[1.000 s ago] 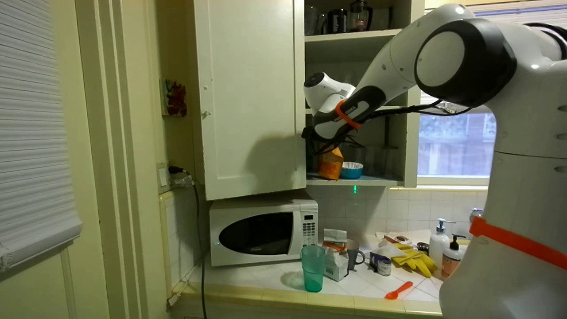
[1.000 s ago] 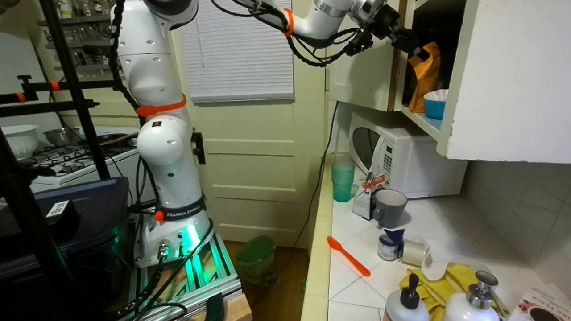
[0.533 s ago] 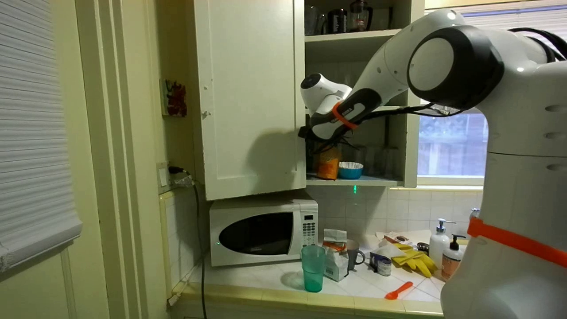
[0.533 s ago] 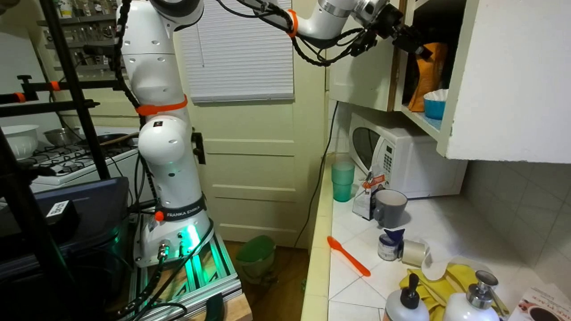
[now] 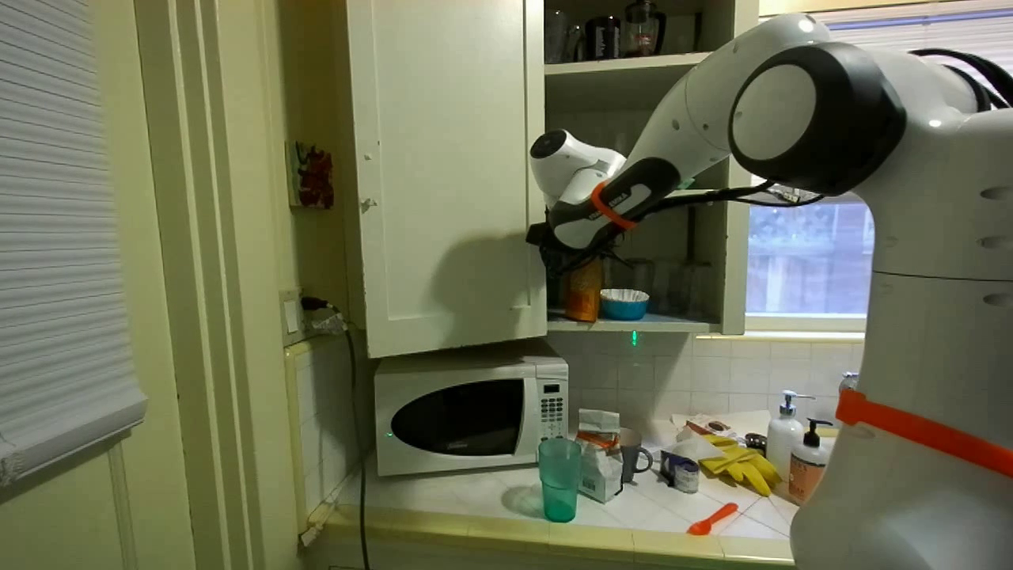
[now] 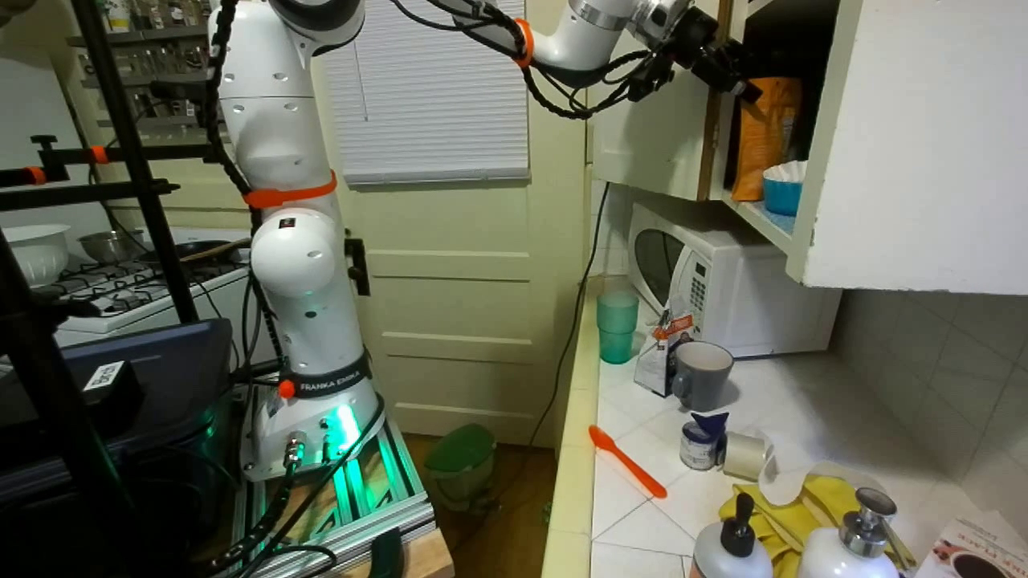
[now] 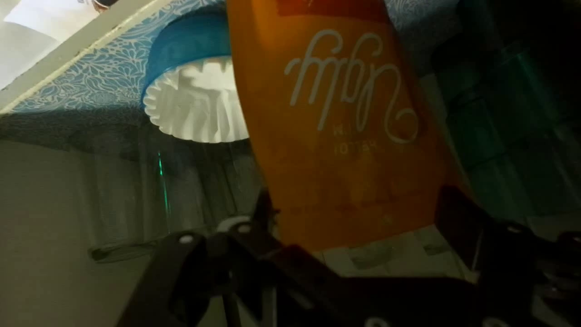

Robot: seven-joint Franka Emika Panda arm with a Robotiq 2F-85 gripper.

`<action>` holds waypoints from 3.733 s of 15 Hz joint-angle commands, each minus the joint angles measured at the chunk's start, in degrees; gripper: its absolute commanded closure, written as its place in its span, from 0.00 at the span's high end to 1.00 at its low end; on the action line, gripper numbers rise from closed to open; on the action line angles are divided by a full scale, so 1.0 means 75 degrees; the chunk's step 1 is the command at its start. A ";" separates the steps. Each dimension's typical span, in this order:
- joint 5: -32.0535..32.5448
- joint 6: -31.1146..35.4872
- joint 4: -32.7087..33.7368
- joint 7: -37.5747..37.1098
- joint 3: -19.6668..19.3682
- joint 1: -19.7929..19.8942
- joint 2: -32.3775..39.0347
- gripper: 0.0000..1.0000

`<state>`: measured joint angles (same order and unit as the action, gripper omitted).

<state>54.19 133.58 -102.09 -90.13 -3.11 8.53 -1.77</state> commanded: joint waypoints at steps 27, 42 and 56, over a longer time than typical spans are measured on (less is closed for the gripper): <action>-0.4314 0.1005 -0.4250 0.3781 -0.0550 -0.0258 -0.3552 1.00; -0.6602 0.1138 -0.4653 0.9157 -0.0860 0.0332 -0.2253 1.00; -0.7269 0.2467 -0.4526 1.3068 -0.1293 0.0088 -0.0370 1.00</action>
<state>3.40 148.89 -136.81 0.92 -12.32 10.09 -8.03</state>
